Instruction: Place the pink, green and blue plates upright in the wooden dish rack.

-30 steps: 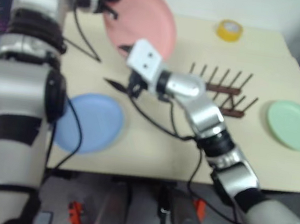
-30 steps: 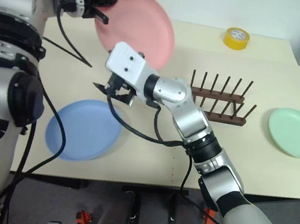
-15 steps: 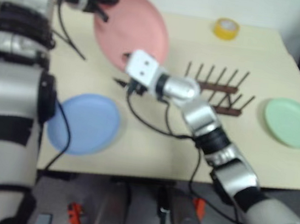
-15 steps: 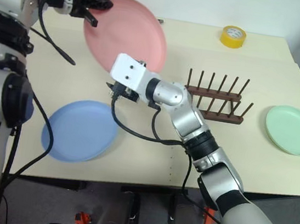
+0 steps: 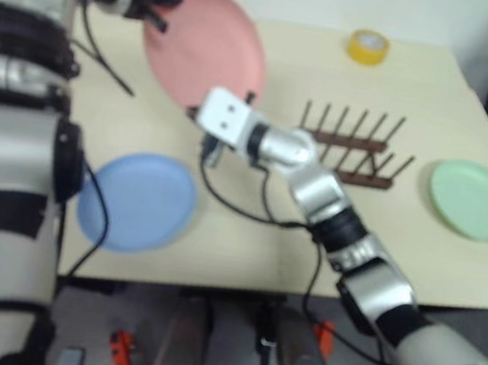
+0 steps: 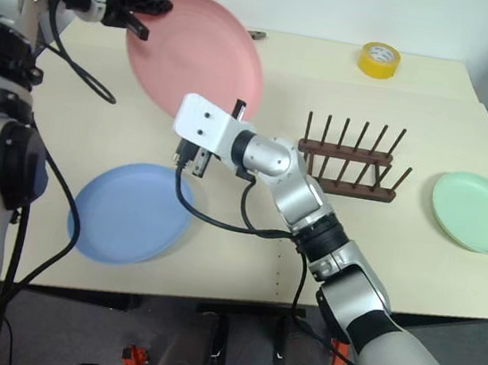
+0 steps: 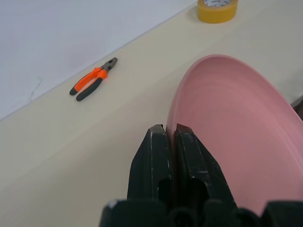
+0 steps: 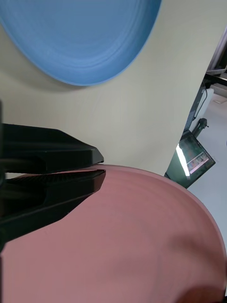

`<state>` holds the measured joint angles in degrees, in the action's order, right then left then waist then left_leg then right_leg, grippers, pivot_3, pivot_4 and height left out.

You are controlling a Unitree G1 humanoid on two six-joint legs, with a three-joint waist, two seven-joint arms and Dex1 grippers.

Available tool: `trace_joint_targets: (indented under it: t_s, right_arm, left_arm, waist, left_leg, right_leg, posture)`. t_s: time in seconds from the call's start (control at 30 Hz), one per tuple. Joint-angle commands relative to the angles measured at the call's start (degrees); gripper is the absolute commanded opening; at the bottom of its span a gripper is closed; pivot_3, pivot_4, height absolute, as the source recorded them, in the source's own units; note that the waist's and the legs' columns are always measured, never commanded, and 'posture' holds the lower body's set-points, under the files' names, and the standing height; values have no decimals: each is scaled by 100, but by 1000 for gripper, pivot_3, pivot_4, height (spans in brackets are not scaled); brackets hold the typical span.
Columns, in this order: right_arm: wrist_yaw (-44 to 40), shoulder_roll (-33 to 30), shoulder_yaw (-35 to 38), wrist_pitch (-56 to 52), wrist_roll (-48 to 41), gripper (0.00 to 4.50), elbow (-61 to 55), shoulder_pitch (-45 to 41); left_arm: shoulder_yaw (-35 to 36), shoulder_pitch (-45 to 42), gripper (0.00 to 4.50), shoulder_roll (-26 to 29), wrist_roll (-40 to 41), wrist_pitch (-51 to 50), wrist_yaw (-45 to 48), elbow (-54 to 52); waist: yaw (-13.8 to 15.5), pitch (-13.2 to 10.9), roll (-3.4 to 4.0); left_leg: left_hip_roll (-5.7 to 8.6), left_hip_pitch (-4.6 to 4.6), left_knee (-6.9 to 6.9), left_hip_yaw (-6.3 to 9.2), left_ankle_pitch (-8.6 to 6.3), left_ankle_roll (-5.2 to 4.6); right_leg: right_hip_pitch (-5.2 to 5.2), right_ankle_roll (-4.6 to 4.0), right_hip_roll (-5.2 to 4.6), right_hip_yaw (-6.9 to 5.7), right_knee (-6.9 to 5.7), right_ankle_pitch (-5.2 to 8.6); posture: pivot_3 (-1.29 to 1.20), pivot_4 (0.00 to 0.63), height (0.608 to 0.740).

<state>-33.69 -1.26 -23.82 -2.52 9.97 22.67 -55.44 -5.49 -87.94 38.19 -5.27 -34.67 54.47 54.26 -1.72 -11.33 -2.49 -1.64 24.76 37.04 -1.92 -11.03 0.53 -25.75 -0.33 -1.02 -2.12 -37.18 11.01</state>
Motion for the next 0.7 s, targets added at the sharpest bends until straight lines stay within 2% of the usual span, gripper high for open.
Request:
trace_joint_targets:
  t_s: [0.03, 0.07, 0.1, 0.43, 0.47, 0.57, 0.7]
  right_arm:
    - [49, 17, 205, 176, -79, 66, -144, -131]
    - [45, 12, 221, 191, -95, 0, -158, -133]
    - [39, 10, 247, 220, -124, 0, -170, -132]
    - [-68, 33, 411, 416, -329, 0, -122, -185]
    - [-86, 28, 415, 436, -347, 0, -105, -196]
    - [-143, 4, 439, 467, -381, 0, -82, -213]
    - [-244, -105, 741, 323, -665, 0, -70, -306]
  left_arm:
    - [60, 5, 0, 105, 109, -62, 151, -468]
    - [80, 39, 533, 131, 129, -116, 155, -538]
    - [100, 79, 760, 179, 153, -180, 178, -633]
    - [441, 254, 4236, 589, 612, -904, 303, -1832]
    - [524, 231, 4459, 643, 680, -997, 263, -1983]
    - [711, 290, 4459, 905, 910, -1217, 337, -2533]
    - [1253, 1153, 4459, 1448, 1803, -2324, 744, -4472]
  waist:
    - [-1, 0, 0]
    - [-1, 0, 0]
    - [-1, 0, 0]
    - [-7, 0, 0]
    - [-7, 0, 0]
    - [-15, 0, 0]
    - [-43, -1, 1]
  left_leg:
    - [0, 0, 0, 1, 0, 0]
    - [0, 0, 0, 1, 0, 0]
    - [0, 0, 0, 2, 0, 0]
    - [-2, 0, -1, 5, 0, 1]
    - [-1, 0, 0, 6, 0, 0]
    - [-2, -1, 1, 7, 0, 1]
    - [-6, -6, -7, 7, 0, 1]
  right_leg:
    - [0, 0, 0, 0, 0, 0]
    - [0, 0, 0, 1, 0, 0]
    - [0, 0, 0, 1, 0, 0]
    - [-1, 0, -1, 3, -2, 0]
    - [-1, 0, -1, 4, -2, 0]
    - [-1, 0, -1, 8, -3, 0]
    - [-3, -1, -8, 18, -2, 0]
  posture:
    - [0, 150, 740]
    - [0, 150, 740]
    - [0, 150, 740]
    - [0, 150, 740]
    - [0, 150, 740]
    - [0, 150, 740]
    - [0, 150, 740]
